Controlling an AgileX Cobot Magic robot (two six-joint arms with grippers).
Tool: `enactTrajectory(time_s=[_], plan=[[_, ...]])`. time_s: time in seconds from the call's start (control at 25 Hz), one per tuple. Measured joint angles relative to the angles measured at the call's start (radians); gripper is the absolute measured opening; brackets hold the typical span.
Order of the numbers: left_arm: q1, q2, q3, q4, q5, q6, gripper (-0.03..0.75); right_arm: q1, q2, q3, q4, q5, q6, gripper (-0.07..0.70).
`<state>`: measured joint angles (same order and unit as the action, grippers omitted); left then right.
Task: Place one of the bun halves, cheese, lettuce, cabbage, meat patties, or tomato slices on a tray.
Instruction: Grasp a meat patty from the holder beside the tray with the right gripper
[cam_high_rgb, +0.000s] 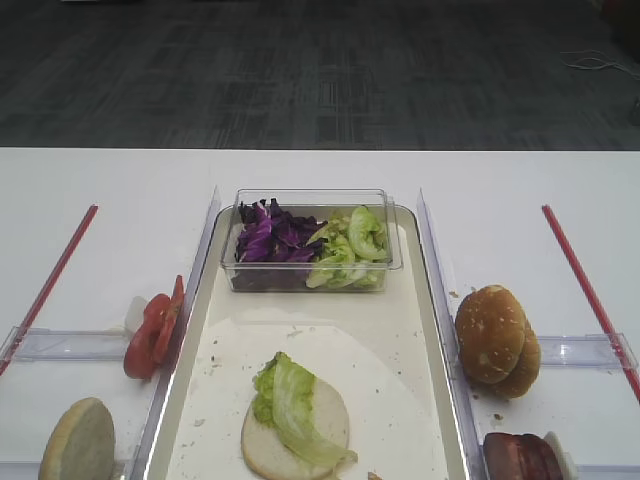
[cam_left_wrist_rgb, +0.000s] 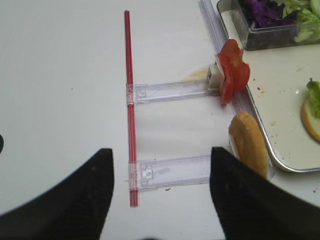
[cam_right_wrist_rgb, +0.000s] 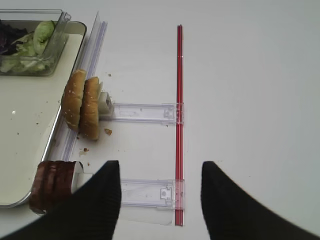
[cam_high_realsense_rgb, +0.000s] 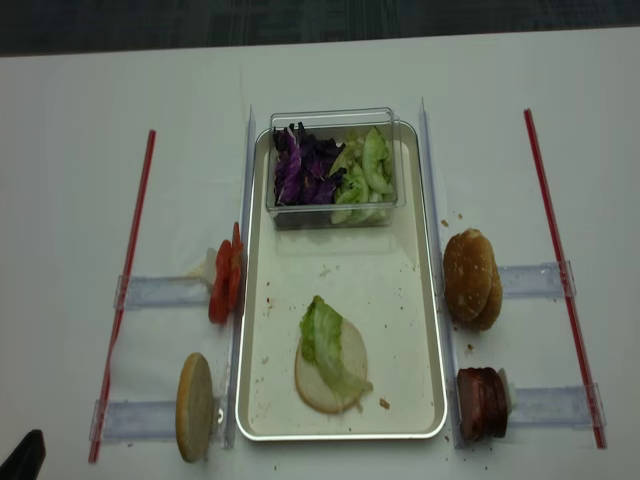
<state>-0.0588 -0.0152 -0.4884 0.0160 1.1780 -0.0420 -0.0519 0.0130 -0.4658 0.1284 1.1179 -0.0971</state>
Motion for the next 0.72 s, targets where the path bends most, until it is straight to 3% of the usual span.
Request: enactTrajectory(time_s=[0.72], plan=[[0.000, 0.000, 0.000, 0.000, 0.000, 0.000, 0.428, 0.000, 0.311, -0.002, 0.000, 0.002, 0.009, 0.379]])
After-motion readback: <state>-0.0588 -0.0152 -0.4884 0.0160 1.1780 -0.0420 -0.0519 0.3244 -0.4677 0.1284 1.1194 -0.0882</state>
